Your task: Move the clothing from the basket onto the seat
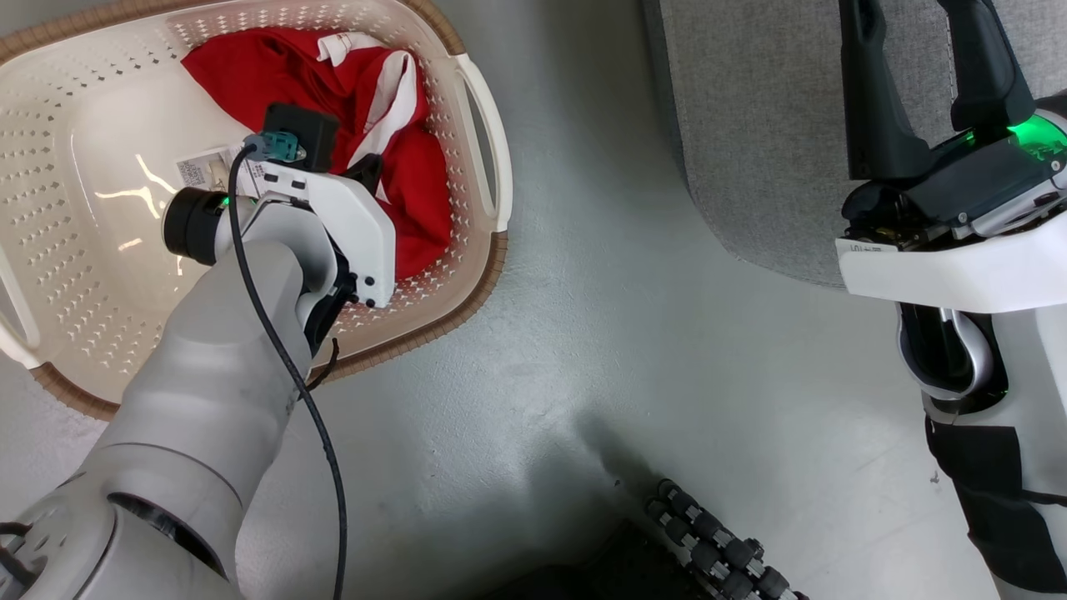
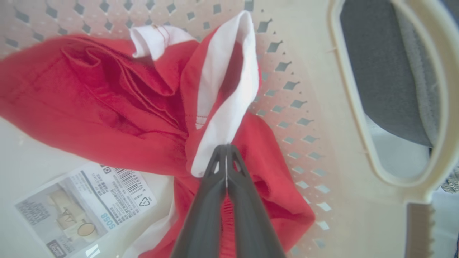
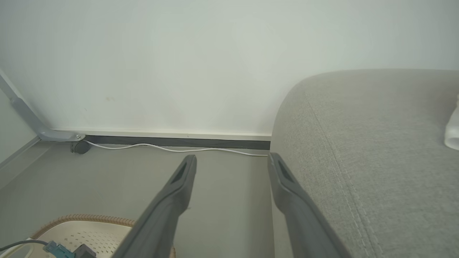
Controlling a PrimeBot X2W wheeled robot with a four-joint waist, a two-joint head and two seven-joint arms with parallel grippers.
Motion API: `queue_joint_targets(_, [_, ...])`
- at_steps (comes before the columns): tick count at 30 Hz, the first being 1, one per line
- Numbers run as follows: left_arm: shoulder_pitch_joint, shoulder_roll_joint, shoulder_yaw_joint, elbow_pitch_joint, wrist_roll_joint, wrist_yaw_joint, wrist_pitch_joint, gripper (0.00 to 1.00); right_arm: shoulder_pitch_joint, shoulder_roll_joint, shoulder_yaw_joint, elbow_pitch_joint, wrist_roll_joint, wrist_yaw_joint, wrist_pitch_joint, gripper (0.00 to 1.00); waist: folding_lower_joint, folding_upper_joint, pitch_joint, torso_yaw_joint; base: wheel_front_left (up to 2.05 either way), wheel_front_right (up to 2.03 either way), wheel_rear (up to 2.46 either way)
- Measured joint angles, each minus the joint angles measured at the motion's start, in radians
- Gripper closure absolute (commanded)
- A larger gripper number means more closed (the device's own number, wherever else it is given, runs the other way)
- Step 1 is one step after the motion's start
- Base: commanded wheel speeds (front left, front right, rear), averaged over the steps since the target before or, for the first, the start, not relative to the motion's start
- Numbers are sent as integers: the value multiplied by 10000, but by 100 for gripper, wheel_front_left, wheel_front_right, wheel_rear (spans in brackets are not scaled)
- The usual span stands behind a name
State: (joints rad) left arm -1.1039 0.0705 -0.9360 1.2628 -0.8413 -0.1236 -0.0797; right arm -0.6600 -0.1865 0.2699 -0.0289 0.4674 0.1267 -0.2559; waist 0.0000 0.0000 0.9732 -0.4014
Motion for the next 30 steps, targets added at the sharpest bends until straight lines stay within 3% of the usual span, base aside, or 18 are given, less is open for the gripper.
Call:
queue_joint_targets(15, [-50,163,-169,82,-337,0,-1164,100,-121,-19,-56,374,104,0,0,0,0,0,-438,110,0,0,0])
queue_joint_targets(30, [1718,-155,-299,-838,-949,0,-1685,100,495,-617,-288,1383,-111,0,0,0,0,0,-2645,1105,0,0,0])
